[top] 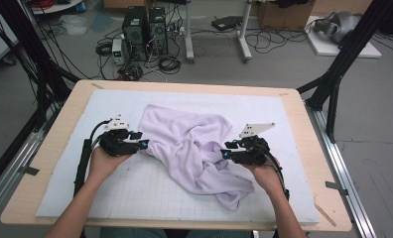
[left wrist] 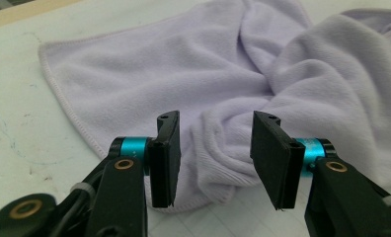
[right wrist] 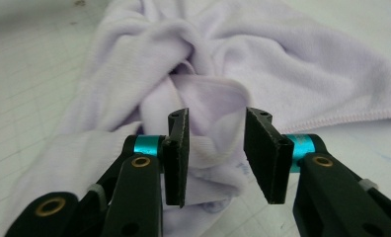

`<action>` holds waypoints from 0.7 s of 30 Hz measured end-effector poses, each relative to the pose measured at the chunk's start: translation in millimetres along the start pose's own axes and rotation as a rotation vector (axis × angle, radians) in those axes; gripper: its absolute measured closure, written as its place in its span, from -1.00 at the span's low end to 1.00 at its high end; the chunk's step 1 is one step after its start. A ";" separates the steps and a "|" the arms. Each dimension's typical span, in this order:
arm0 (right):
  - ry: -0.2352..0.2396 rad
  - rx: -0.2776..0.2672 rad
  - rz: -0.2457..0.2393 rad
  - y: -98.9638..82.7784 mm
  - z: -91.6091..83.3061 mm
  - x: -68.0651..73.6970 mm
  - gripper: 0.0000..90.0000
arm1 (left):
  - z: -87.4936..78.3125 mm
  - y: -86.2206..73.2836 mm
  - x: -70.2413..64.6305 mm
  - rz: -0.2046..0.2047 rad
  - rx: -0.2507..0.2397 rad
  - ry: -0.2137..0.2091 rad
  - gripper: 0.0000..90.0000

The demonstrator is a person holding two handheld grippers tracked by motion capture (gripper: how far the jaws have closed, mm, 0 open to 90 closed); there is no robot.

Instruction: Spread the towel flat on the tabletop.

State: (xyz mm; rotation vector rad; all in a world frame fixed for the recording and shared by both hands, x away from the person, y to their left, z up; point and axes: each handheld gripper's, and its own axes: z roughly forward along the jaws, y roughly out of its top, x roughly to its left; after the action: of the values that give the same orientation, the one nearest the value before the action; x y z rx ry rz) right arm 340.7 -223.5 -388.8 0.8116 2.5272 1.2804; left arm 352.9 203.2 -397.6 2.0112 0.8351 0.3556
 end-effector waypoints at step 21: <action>0.119 0.102 -0.073 -38.1 7.9 43.8 0.14 | 38.3 -24.9 -63.0 0.090 0.069 -0.183 0.17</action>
State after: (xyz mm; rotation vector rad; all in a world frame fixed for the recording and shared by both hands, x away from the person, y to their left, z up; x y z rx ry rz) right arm 292.9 -212.1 -420.6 0.6739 2.7081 1.2199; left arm 317.1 145.1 -435.0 2.1137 0.6520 0.1918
